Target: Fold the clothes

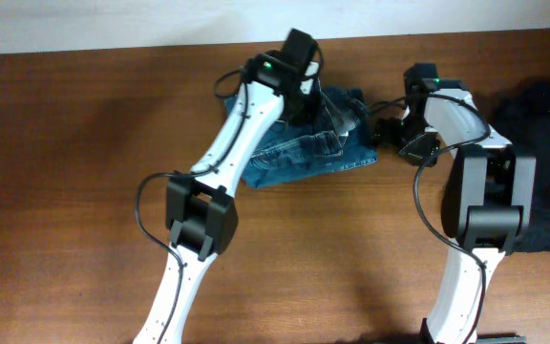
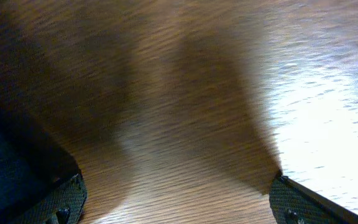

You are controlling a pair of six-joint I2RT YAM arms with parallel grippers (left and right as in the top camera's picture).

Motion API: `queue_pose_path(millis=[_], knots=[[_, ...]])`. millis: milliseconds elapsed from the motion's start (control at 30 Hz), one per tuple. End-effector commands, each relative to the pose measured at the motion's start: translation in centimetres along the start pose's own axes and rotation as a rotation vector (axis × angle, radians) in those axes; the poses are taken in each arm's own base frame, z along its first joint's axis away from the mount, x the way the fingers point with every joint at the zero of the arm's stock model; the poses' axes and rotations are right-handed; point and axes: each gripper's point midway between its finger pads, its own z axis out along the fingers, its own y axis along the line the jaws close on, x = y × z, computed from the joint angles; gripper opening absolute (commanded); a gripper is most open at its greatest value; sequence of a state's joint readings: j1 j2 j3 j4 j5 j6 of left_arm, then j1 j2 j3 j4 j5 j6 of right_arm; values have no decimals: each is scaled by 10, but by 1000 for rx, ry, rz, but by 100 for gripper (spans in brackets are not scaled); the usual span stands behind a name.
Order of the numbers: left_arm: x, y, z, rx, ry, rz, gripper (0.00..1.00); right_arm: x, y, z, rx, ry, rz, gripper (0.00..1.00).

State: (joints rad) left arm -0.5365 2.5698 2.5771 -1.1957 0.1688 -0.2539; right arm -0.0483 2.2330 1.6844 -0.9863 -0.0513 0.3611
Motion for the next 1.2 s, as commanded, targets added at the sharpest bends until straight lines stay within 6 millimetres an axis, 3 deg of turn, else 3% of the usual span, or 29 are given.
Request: queue_pose_path(millis=[0,267,433,600,733,833,900,967,1033,1167], knots=[[15,-33,20,49,40,61,1,29,23,30,-68,111,-34,99],[41,-34,68,66,135,59,1,28,22,30,-69,108,-4,99],[50,-42,82,86,162,68,6,25,23,30,-71,99,13,99],[51,-45,83,90,162,80,7,25,23,30,-71,98,13,99],[40,-43,66,92,139,82,7,25,22,30,-64,95,12,99],[17,-39,31,99,73,119,7,25,22,30,-64,95,12,99],[0,-29,-3,69,13,124,11,24,22,31,-66,91,12,99],[-9,-14,-24,12,-30,112,20,22,23,31,-68,85,11,99],[-18,0,-45,-22,-74,95,42,21,23,31,-71,79,11,99],[-20,22,-55,-39,-70,56,69,19,24,31,-74,71,10,99]])
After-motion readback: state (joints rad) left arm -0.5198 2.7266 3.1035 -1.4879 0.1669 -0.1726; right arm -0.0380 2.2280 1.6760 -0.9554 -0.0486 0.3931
